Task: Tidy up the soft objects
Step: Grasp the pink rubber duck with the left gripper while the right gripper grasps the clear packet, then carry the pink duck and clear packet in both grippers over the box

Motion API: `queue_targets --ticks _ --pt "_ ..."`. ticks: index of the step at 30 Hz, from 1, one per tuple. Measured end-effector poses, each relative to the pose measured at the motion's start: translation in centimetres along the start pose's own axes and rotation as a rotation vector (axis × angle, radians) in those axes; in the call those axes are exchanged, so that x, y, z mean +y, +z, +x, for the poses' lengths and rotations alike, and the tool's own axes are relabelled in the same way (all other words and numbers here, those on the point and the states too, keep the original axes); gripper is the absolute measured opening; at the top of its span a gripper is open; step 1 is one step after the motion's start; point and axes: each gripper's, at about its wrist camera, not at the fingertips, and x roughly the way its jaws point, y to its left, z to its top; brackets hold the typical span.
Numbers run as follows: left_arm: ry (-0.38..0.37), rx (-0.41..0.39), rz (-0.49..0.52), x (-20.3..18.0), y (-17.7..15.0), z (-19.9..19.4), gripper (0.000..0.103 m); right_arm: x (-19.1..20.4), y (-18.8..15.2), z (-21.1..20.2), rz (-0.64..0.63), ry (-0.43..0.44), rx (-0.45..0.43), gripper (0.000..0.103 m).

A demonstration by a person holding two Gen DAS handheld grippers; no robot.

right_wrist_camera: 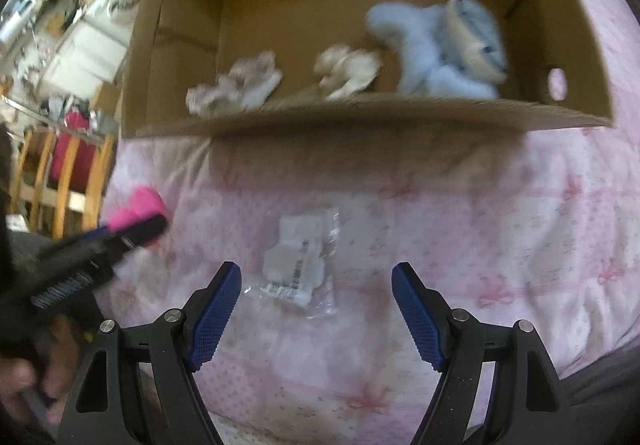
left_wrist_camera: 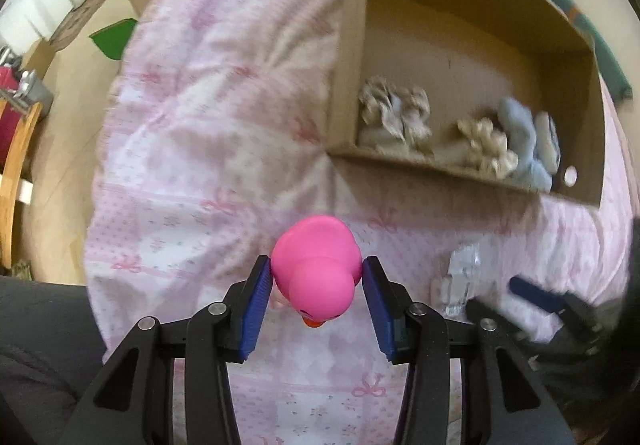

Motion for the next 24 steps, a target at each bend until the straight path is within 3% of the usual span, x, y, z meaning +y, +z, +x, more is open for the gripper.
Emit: queue_targets --ticks 3,9,11,12,14,16,24 --pt "0.027 -0.036 -0.014 1.1 0.1 -0.8 0.042 1.3 -0.1 1.5 -0.030 -0.034 0.030 0.082" --pt "0.054 -0.023 0.007 1.5 0.1 -0.6 0.042 3.2 -0.1 3.4 -0.107 -0.135 0.040 0.082" --pt "0.057 -0.019 0.017 1.3 -0.3 -0.2 0.042 3.6 -0.1 3.5 -0.130 -0.155 0.032 0.071" --pt "0.056 -0.017 0.017 1.2 -0.2 -0.1 0.042 3.7 -0.2 3.5 -0.142 -0.169 0.025 0.055" --pt "0.052 -0.013 0.015 1.3 -0.6 -0.3 0.042 4.1 -0.4 3.6 -0.160 -0.186 0.029 0.047" --pt "0.047 -0.010 0.013 1.3 -0.5 -0.3 0.042 4.0 -0.6 3.4 -0.158 -0.167 0.027 0.040" --pt "0.059 0.003 0.019 1.2 -0.5 0.4 0.042 2.9 -0.8 0.5 -0.100 -0.075 -0.041 0.039"
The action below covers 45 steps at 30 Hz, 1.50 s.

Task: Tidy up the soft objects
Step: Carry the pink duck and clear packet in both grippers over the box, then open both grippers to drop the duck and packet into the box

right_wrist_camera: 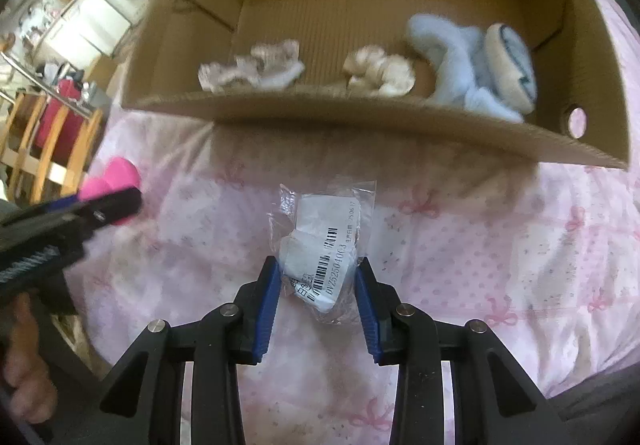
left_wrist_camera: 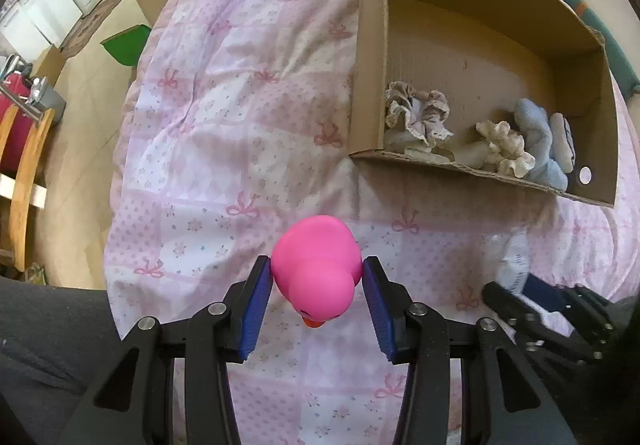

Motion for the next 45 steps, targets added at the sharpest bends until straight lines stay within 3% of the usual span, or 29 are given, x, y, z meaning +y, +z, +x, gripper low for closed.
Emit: queue_targets --ticks 7,14,21,25,29,36,45 --pt "0.010 -0.030 -0.005 0.1 0.0 -0.5 0.042 0.1 -0.3 -3.0 0.001 0.049 -0.066 0.039" --pt "-0.017 -0.079 -0.028 0.2 0.3 -2.4 0.043 -2.9 0.1 -7.4 0.034 0.111 -0.160 0.039" --pt "-0.028 -0.227 0.000 -1.2 2.6 -7.0 0.043 -5.0 1.2 -13.0 0.038 0.149 -0.298 0.039" --pt "-0.075 -0.301 0.026 -2.5 4.4 -8.9 0.043 -5.9 2.9 -15.3 0.029 0.166 -0.385 0.039" --pt "-0.106 -0.338 0.070 -4.4 6.3 -9.8 0.043 -6.5 5.3 -15.4 0.033 0.169 -0.433 0.039" --pt "-0.086 -0.396 0.137 -7.0 8.2 -9.2 0.042 -7.8 7.5 -13.0 0.074 0.195 -0.462 0.039" --pt "-0.095 -0.317 0.191 -9.6 10.0 -5.1 0.042 -10.0 7.9 -9.1 0.143 0.189 -0.408 0.039"
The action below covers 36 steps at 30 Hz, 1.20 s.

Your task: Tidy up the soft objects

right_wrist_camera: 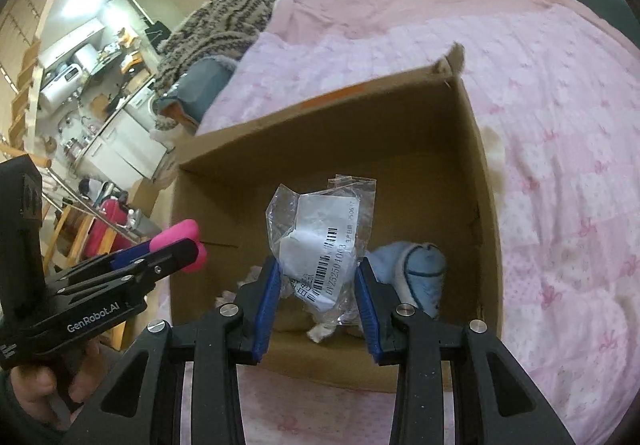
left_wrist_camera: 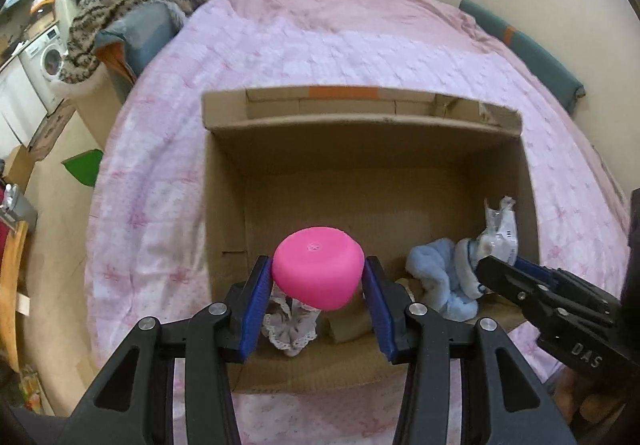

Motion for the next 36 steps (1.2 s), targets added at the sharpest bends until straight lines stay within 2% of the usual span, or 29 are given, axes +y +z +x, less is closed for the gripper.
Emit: queue_targets --ticks 5,11,13,16,18,21,22,26,27,31,34,36 --pt "0.006 0.046 -0.004 -0.5 -0.3 2.2 0.042 -1.1 -0.1 1.1 0.039 -0.008 0.029 0.039" --pt "-0.002 0.075 0.011 -0.5 -0.5 3.4 0.045 -0.7 -0.3 2.2 0.021 -0.016 0.052 0.041" --pt "-0.029 0.078 0.025 -0.5 -0.6 3.4 0.056 -0.5 -0.2 2.2 0.020 -0.008 0.044 0.048" --pt "0.002 0.046 0.039 -0.3 -0.6 2.8 0.063 -0.7 -0.2 2.3 0.025 -0.018 0.041 0.054" --pt "-0.006 0.043 0.027 0.0 -0.6 2.6 0.063 -1.1 -0.2 2.2 0.045 -0.013 0.038 0.063" --pt "-0.010 0.045 -0.002 0.7 -0.5 2.3 0.063 -1.2 -0.1 1.7 0.056 -0.009 0.016 0.066" --pt "0.001 0.043 -0.009 0.9 -0.4 2.1 0.063 -1.1 -0.1 1.4 0.050 -0.011 0.005 0.073" --pt "0.016 0.005 -0.015 1.3 -0.1 0.9 0.064 -0.5 0.0 -0.2 0.035 -0.023 -0.055 0.092" --pt "0.013 -0.006 -0.015 1.3 0.0 0.6 0.068 -0.2 0.0 -0.7 0.031 -0.039 -0.067 0.102" --pt "0.008 -0.053 -0.037 1.5 0.1 -1.4 0.085 0.7 0.3 -2.5 0.011 -0.070 -0.107 0.103" --pt "0.010 -0.103 -0.043 1.7 0.0 -3.2 0.093 1.2 0.6 -4.2 -0.004 -0.105 -0.148 0.103" --pt "0.006 -0.141 -0.052 2.1 -0.2 -4.6 0.093 1.5 0.6 -5.3 -0.011 -0.122 -0.169 0.103"
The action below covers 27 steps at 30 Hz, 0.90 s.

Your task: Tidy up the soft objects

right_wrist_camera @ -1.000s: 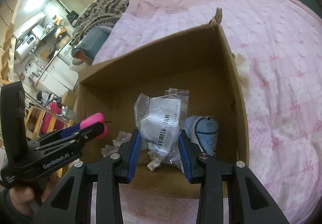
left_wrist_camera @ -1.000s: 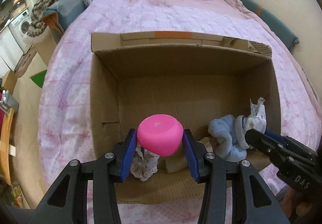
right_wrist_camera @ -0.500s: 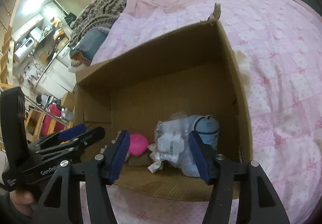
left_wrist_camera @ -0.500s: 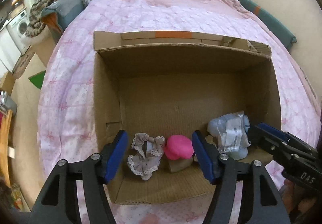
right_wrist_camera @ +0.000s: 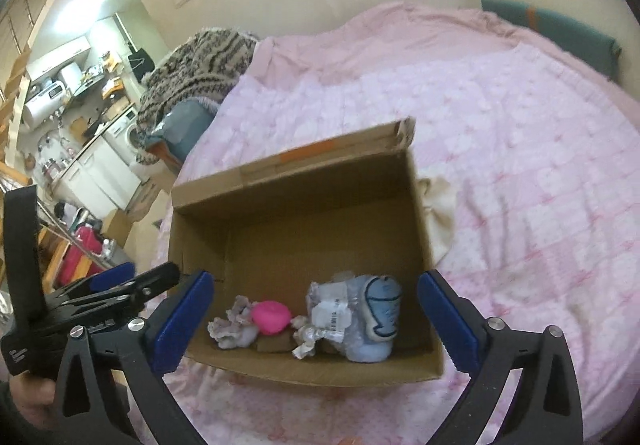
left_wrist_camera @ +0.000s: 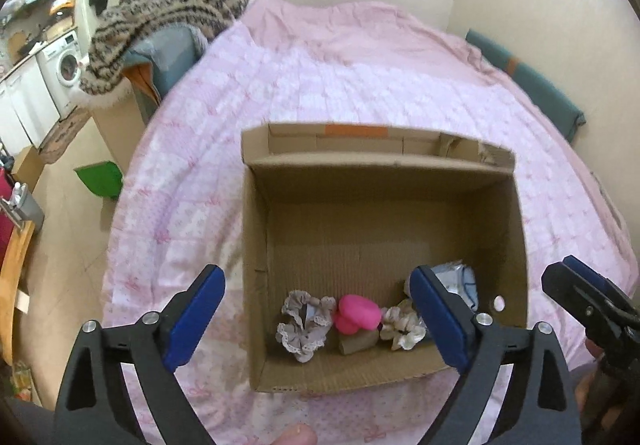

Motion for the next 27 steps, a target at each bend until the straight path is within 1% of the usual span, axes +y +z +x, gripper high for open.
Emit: queue_targets --ticks 2,4,9,13,17,23,27 --pt "-0.004 -0.035 -0.009 0.4 -0.1 -1.1 0.095 0.3 0.1 -1.1 -0.020 -0.020 -0.023 0.103" --pt "0.000 -0.053 -0.004 0.8 -0.4 -2.1 0.098 0.5 0.1 -2.0 -0.037 -0.036 -0.036 0.103" --pt "0.020 -0.079 0.021 1.5 -1.7 -4.4 0.099 0.8 -0.7 -3.8 -0.060 -0.047 -0.057 0.103" --pt "0.004 -0.107 0.008 2.4 -3.3 -6.1 0.099 1.1 -2.1 -4.7 -0.074 -0.062 -0.071 0.103" --pt "0.039 -0.161 0.011 2.8 -5.0 -7.7 0.099 2.0 -3.4 -5.5 -0.102 -0.093 -0.080 0.103" --pt "0.027 -0.163 0.014 2.6 -6.6 -8.4 0.100 3.3 -5.3 -6.4 -0.155 -0.100 -0.112 0.103" --pt "0.019 -0.155 0.002 2.7 -7.7 -7.5 0.100 3.3 -6.5 -5.7 -0.158 -0.116 -0.091 0.103"
